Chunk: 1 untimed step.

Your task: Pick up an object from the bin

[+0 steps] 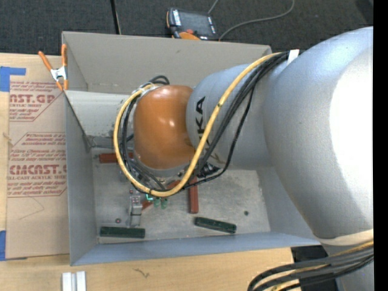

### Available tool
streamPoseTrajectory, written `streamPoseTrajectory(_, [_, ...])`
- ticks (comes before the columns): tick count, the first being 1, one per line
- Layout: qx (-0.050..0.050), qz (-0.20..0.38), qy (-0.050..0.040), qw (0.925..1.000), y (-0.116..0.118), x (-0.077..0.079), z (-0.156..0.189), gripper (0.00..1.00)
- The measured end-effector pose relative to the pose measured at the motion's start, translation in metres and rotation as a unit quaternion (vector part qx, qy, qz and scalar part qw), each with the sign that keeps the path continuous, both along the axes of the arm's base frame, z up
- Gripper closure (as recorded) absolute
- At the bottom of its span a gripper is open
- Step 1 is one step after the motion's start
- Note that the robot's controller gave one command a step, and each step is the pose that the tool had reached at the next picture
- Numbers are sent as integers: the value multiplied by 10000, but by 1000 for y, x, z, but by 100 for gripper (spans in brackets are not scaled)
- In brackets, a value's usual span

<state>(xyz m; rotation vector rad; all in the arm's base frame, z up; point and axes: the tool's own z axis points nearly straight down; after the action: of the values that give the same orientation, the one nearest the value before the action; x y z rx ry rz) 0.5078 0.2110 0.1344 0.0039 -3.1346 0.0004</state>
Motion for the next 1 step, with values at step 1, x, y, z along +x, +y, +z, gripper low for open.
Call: streamPoseTrajectory(1, [-5,426,-6,9991,-70,10,-69,0])
